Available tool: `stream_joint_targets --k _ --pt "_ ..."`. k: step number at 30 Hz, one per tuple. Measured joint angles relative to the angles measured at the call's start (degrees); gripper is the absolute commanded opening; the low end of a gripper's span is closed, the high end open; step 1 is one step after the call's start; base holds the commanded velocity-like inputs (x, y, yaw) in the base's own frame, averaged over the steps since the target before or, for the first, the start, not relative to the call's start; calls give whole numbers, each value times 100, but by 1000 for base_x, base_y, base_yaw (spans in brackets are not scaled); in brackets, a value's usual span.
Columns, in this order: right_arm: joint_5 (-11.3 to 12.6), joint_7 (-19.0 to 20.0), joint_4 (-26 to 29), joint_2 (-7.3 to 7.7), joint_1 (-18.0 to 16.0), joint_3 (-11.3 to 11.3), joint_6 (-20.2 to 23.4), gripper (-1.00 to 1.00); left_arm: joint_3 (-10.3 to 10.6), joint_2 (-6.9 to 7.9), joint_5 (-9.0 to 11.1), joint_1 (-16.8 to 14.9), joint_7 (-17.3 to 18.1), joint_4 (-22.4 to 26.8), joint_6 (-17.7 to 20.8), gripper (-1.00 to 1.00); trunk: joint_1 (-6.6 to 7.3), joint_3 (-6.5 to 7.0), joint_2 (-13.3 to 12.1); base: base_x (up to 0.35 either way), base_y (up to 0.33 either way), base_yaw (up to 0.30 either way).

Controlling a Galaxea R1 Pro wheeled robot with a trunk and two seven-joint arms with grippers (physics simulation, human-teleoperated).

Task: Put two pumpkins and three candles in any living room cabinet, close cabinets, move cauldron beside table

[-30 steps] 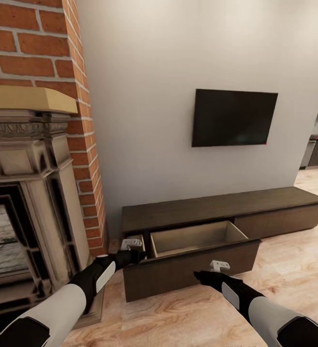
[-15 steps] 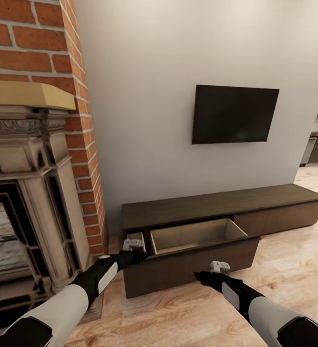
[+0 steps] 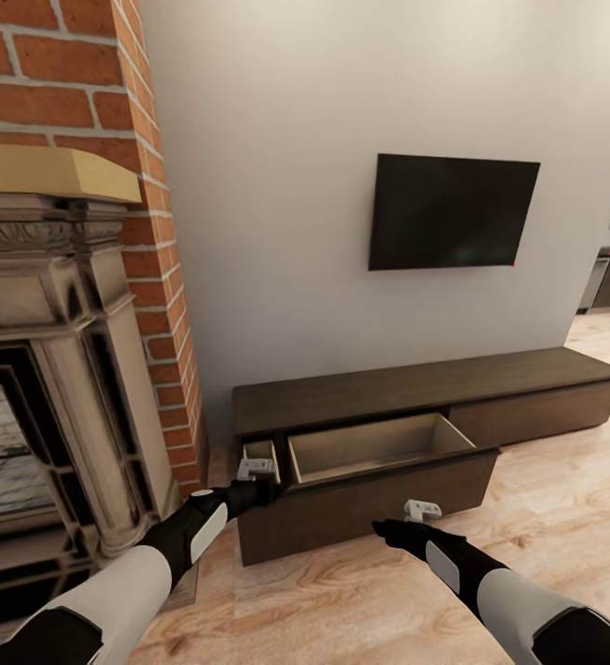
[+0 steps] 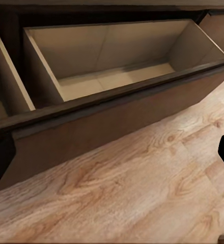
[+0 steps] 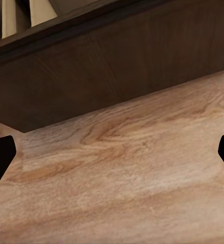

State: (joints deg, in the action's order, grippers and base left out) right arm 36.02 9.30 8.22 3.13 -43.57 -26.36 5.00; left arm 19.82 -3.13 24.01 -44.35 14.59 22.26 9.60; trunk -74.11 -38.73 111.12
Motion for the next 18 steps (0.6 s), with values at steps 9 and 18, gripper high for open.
stream_joint_targets --k 9,18 --pt "3 4 -3 -8 0 1 -8 100 -1 -44 -11 0 -7 -148 2 100 -1 -6 0 -40 5 -162" --pt "3 -6 -3 0 1 10 -6 100 0 -52 -24 -1 0 -157 -4 100 -3 -6 0 -260 89 -290"
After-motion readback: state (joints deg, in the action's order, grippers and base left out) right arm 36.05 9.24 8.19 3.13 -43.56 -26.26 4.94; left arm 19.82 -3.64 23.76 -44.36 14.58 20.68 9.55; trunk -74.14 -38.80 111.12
